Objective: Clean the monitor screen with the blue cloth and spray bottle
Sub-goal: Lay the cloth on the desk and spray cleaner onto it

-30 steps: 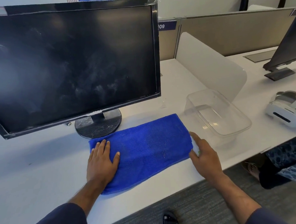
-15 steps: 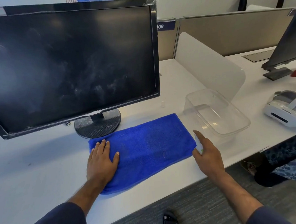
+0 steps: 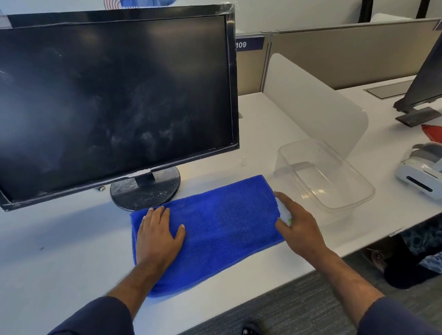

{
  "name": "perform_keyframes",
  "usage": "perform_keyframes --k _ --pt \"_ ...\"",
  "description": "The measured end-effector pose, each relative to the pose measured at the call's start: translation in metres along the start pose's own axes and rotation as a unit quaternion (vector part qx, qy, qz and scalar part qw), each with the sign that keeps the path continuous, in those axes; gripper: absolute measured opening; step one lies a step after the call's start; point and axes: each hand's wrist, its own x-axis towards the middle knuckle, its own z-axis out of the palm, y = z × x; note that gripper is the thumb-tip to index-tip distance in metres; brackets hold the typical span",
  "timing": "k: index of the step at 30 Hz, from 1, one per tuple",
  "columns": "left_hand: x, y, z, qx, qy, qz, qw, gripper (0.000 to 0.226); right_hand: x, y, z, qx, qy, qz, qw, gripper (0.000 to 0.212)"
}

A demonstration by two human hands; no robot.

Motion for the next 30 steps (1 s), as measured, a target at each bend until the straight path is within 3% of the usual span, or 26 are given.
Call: perform_keyframes --k 8,13,30 --pt "0.002 -0.004 0.012 0.015 -0.037 0.016 0.999 0.078 0.033 -0.014 -0.001 -0.037 0.055 0.013 0.998 0.060" --pt "0.001 -0.005 0.015 0.022 -0.040 0.016 0.999 0.085 0.051 -0.015 0.003 -0.088 0.037 0.018 0.995 0.055" --pt "0.000 -0.002 0.016 0.008 -0.035 -0.006 0.999 0.076 0.098 -0.007 0.019 -0.089 0.058 0.058 0.993 0.050"
